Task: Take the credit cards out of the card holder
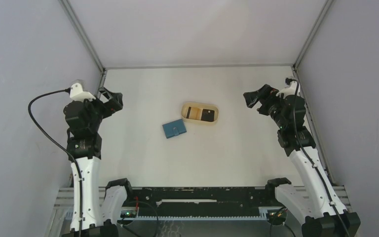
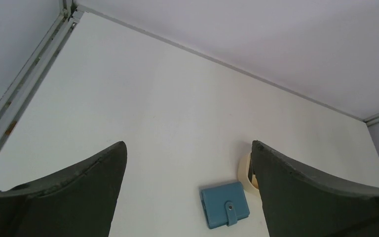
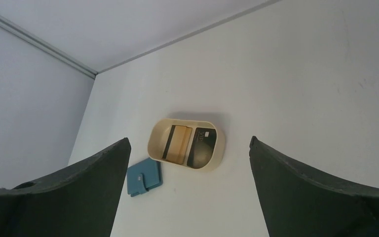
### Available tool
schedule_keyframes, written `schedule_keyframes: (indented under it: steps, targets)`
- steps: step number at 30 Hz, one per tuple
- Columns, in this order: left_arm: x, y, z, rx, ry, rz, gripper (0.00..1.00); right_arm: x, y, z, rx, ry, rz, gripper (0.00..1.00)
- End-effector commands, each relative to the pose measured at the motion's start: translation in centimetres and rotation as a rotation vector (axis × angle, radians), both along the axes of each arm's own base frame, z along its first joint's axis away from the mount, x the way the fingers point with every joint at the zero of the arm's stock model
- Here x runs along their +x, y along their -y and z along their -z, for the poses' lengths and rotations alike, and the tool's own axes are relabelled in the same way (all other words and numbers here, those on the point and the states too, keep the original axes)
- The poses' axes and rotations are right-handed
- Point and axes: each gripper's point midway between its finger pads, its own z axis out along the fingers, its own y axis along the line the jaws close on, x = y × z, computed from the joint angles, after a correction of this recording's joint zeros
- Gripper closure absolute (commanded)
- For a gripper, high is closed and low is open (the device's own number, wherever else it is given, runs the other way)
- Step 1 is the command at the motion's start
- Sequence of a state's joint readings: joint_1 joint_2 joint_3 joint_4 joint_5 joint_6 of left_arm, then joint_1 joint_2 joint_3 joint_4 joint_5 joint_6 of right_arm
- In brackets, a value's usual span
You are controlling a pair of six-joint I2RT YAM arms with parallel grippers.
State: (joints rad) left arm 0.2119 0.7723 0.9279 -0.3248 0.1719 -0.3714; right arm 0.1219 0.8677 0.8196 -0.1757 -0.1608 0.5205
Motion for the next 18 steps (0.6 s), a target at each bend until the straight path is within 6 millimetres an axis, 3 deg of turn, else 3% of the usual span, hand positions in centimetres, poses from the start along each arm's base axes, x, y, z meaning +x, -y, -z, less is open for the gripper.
schedule_keyframes:
  steps: [1, 4, 9, 13, 18]
  targets:
    - [0.2, 1.2, -1.3, 0.036, 0.036, 0.089, 0.00, 0.2, 0.3, -3.2, 0.011, 0.079, 0.047, 0.00]
    - [0.3, 3.1, -1.1, 0.053, 0.041, 0.212, 0.00, 0.4, 0.4, -2.8, 0.040, 0.070, 0.069, 0.00]
    - [1.3, 5.1, 1.3, 0.157, -0.043, 0.277, 0.00, 0.9, -3.0, -1.0, 0.075, 0.047, -0.115, 0.00]
    - [3.6, 5.8, 4.7, 0.117, -0.167, 0.255, 0.00, 1.3, -7.2, 0.6, -0.036, 0.021, -0.190, 0.00]
    - [6.7, 8.8, 12.2, -0.091, -0.395, 0.336, 0.05, 0.4, -12.0, 1.7, -0.181, 0.063, -0.215, 0.00]
